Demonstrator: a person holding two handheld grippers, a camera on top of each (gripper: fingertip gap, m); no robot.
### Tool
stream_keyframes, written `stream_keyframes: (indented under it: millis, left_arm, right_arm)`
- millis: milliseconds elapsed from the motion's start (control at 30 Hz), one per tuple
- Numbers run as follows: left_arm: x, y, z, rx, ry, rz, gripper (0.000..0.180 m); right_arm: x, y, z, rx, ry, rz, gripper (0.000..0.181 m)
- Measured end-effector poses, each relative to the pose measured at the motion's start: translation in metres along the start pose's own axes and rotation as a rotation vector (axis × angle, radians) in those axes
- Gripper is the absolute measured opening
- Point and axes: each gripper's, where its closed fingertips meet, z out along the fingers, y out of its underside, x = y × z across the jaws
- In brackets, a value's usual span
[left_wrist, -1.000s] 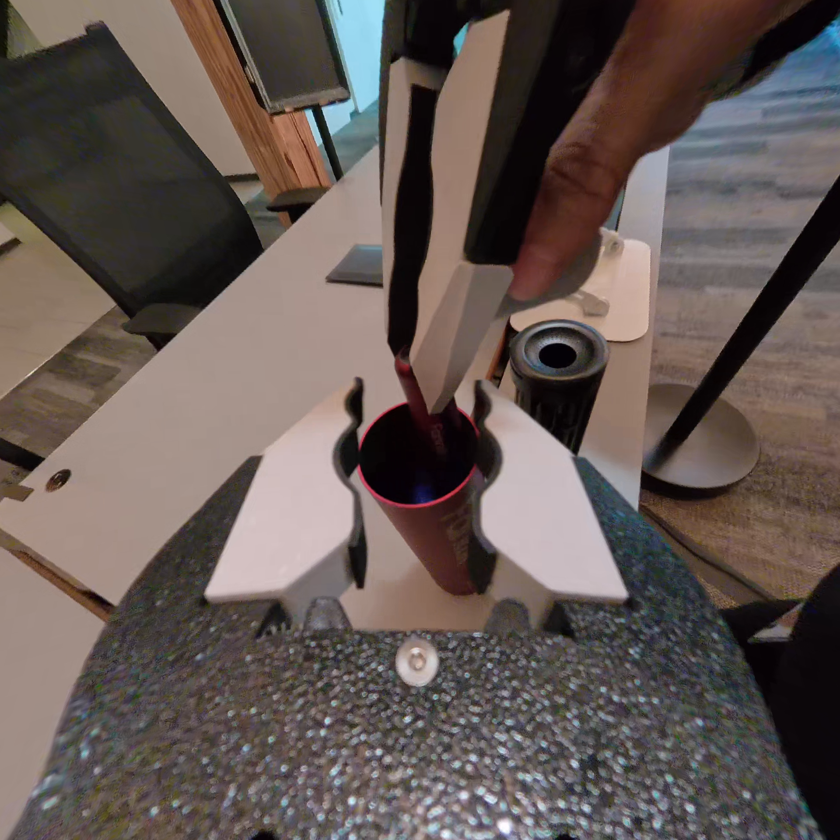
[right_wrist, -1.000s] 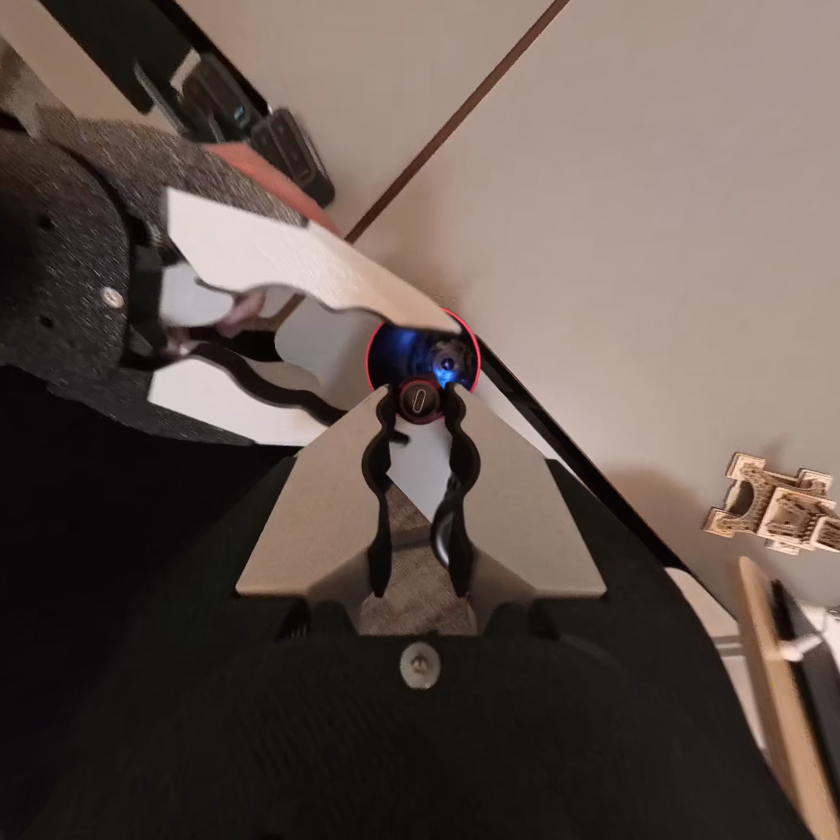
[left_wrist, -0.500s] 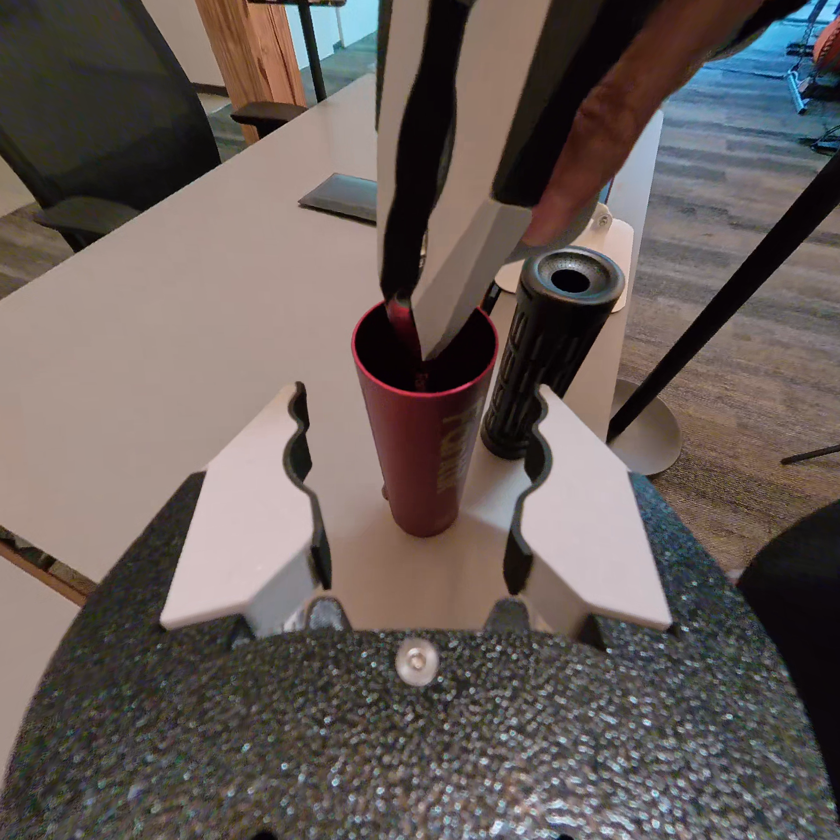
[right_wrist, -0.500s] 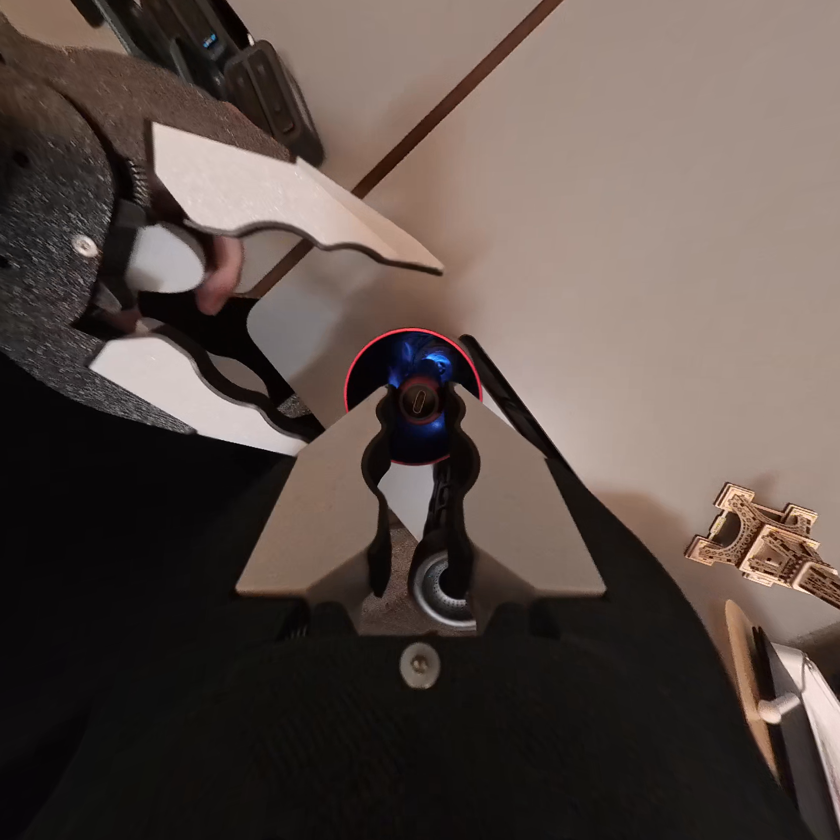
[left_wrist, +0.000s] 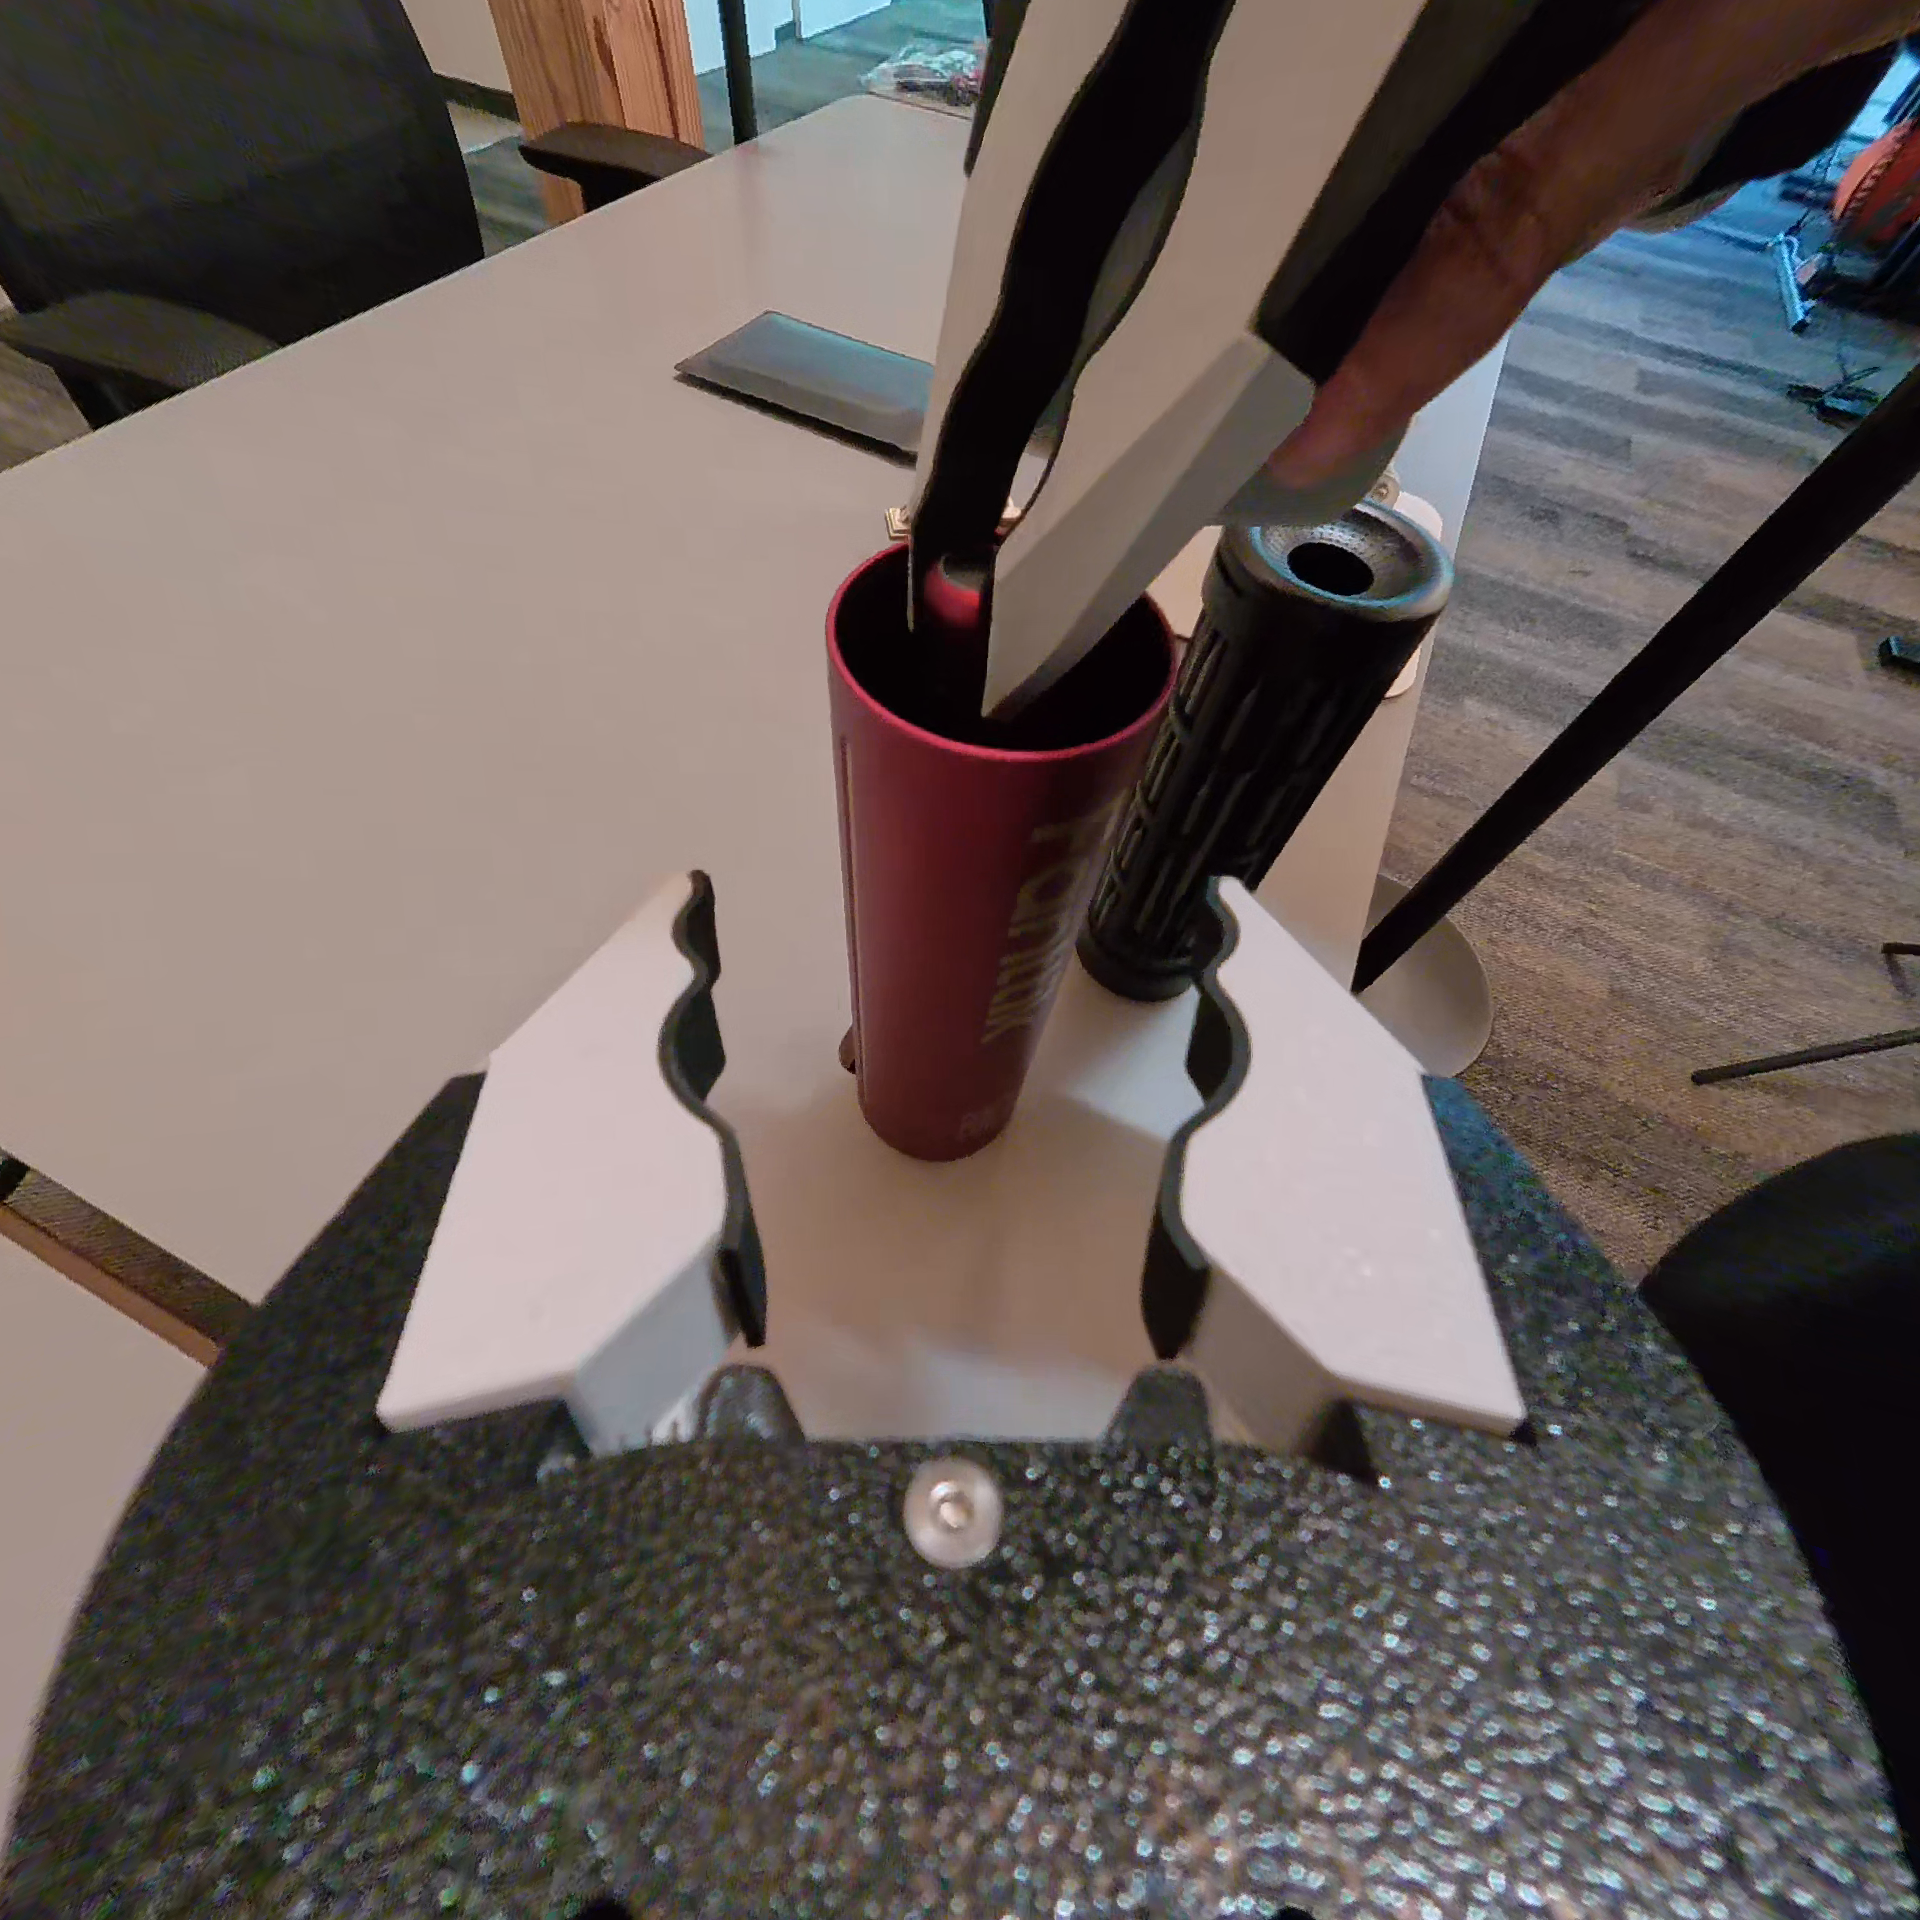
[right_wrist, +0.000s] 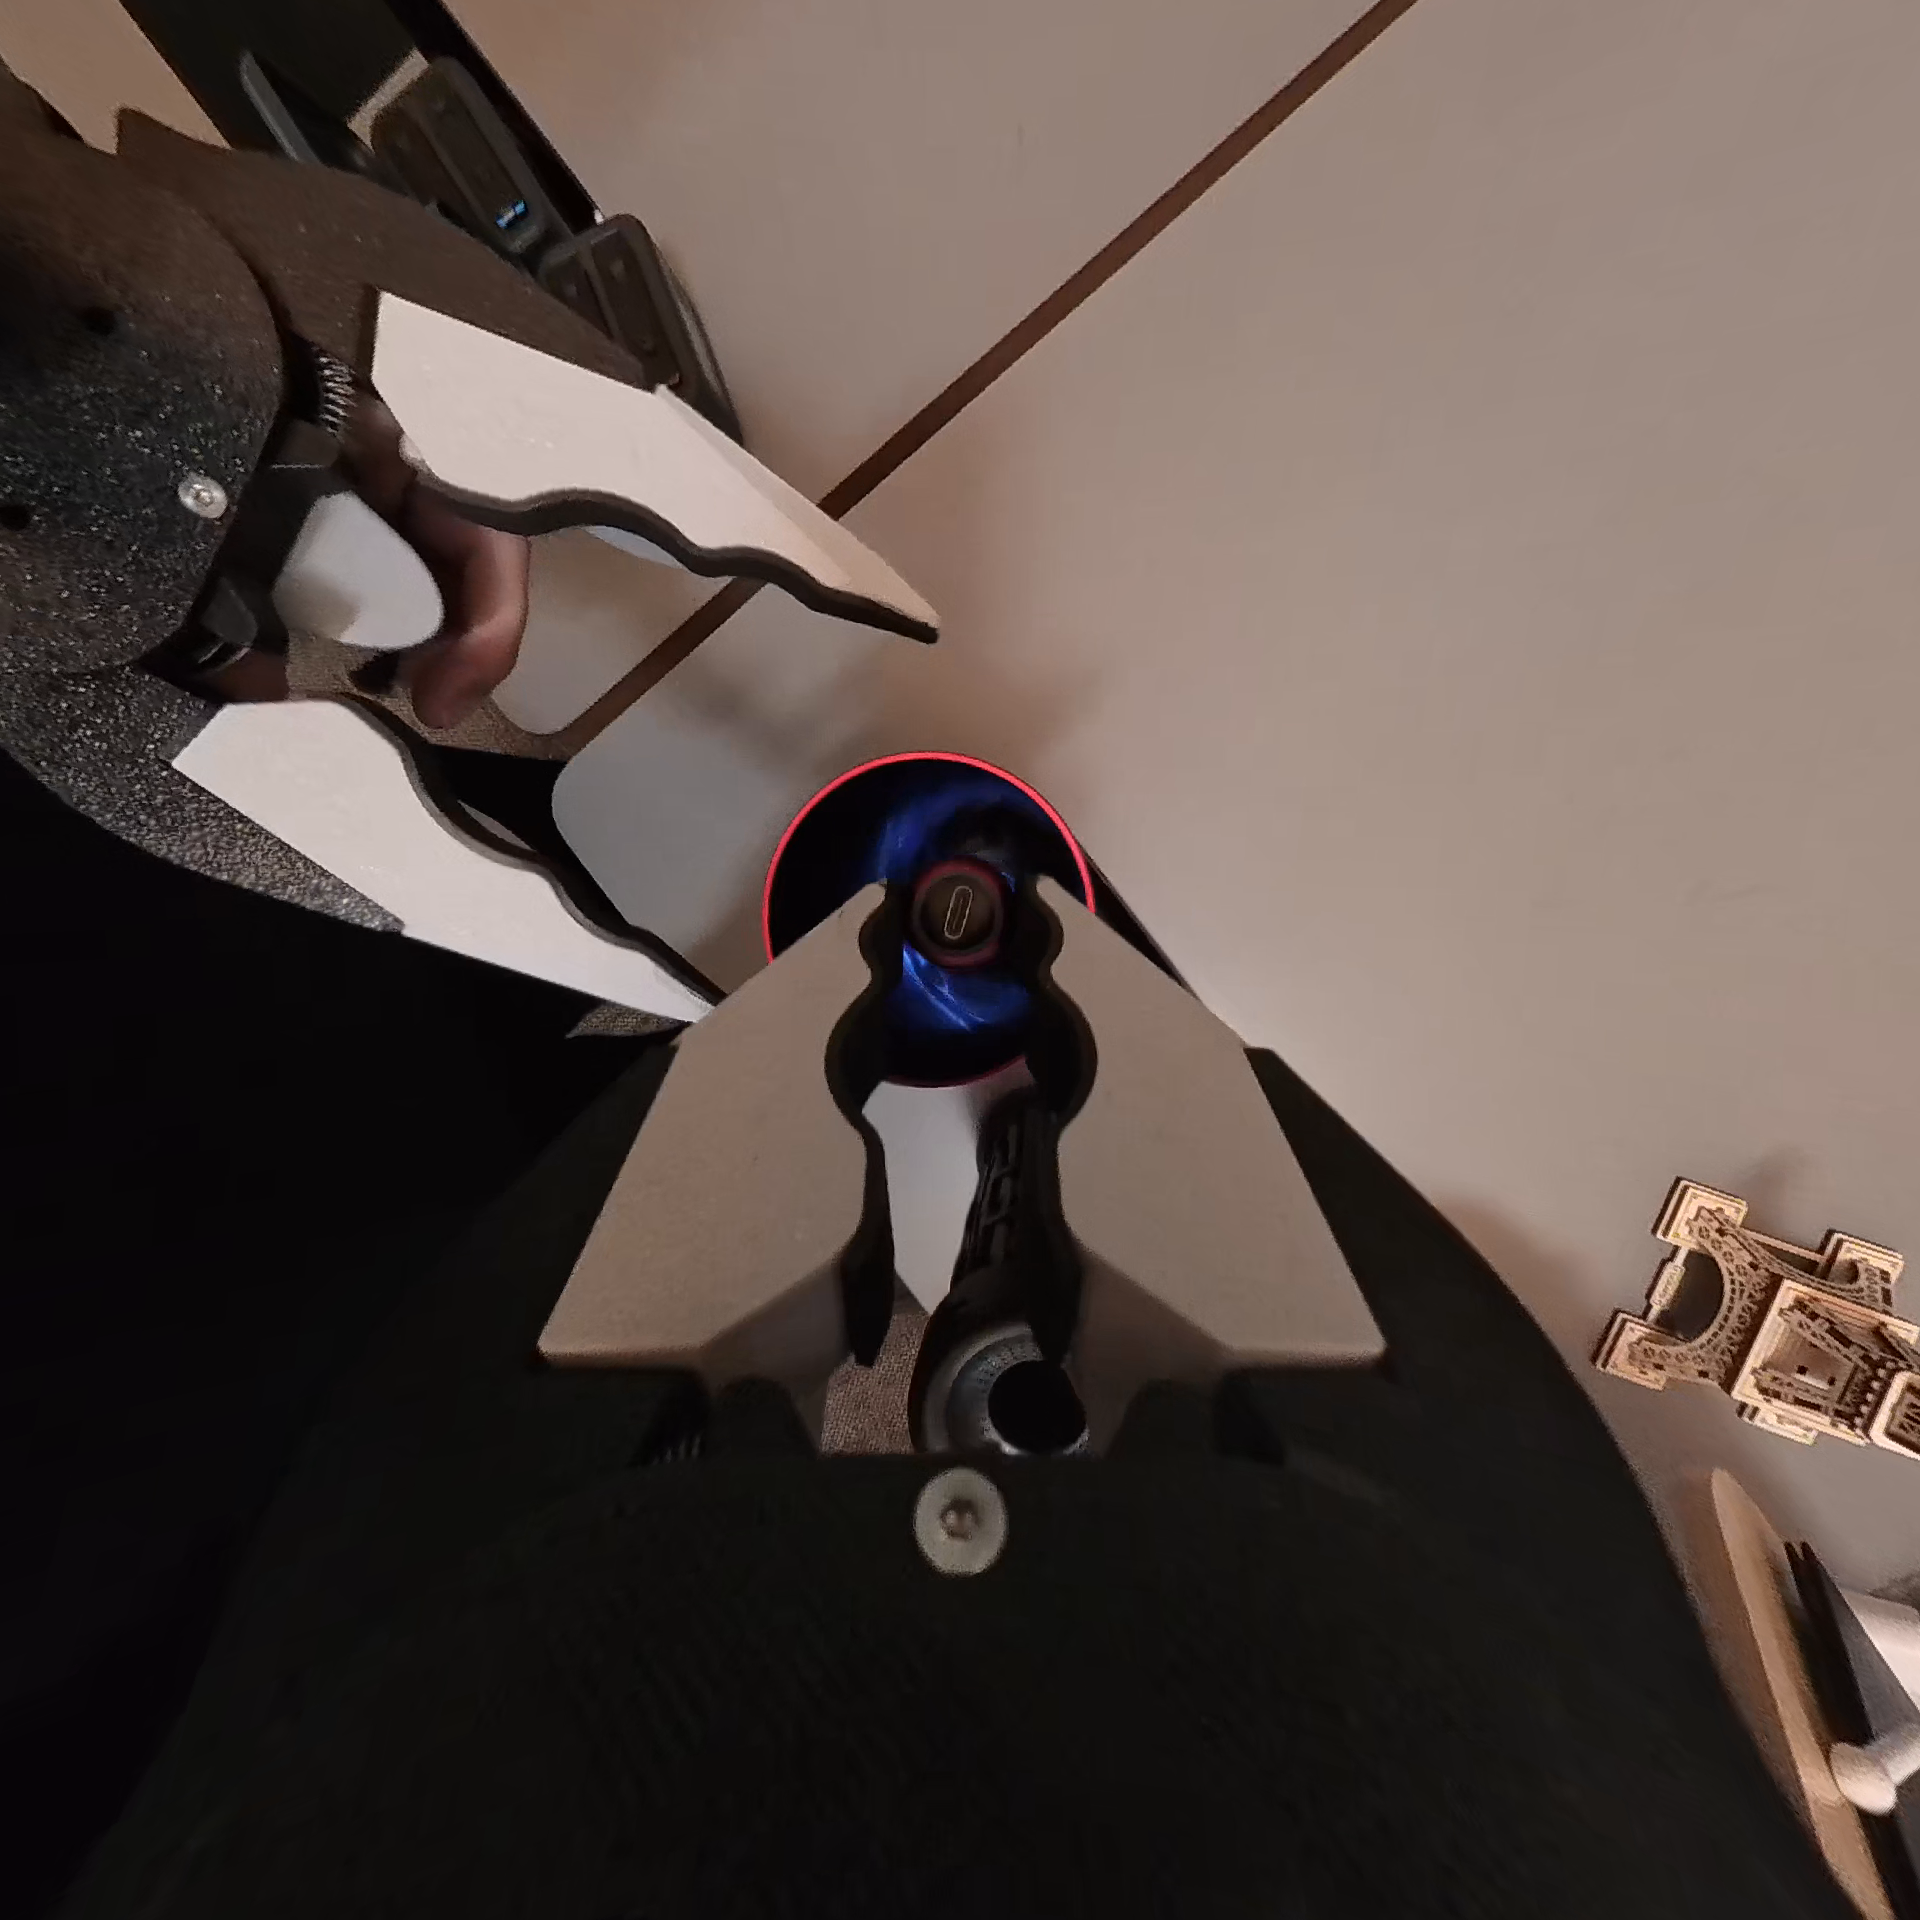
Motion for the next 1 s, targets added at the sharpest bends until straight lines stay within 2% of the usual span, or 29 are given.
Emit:
stream_keyframes:
  millis: [333, 767, 1000]
  left_arm:
    - [-0.001, 0.005, -0.001, 0.005, 0.003, -0.028, 0.086]
    - [0.001, 0.005, -0.001, 0.009, 0.018, -0.043, 0.083]
    - [0.003, 0.005, -0.003, 0.017, 0.024, -0.045, 0.081]
  right_arm:
    - [0.001, -0.007, -0.002, 0.038, 0.015, -0.029, 0.02]
    - [0.004, 0.006, -0.001, -0.13, 0.098, -0.134, 0.02]
    - [-0.003, 0.014, 0.006, -0.171, 0.039, -0.134, 0.02]
